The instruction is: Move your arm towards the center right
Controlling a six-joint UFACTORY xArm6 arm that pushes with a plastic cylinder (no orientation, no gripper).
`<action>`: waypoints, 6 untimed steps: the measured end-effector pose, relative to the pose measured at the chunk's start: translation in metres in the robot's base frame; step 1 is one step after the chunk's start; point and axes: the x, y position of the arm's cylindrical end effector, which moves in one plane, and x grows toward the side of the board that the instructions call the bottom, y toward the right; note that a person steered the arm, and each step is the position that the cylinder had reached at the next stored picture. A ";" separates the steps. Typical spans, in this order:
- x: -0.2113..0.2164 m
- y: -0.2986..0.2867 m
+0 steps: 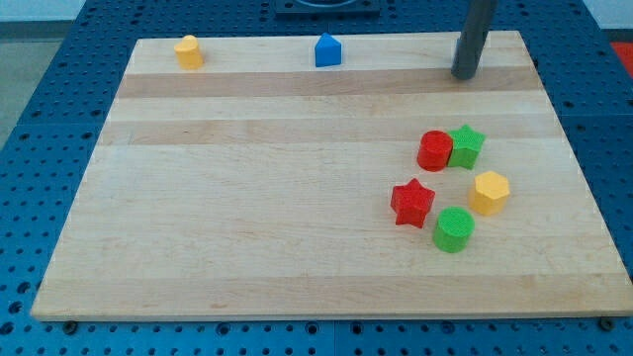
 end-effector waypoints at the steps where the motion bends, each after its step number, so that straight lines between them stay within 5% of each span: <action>1: -0.011 0.000; 3: 0.004 0.000; 6: 0.106 0.027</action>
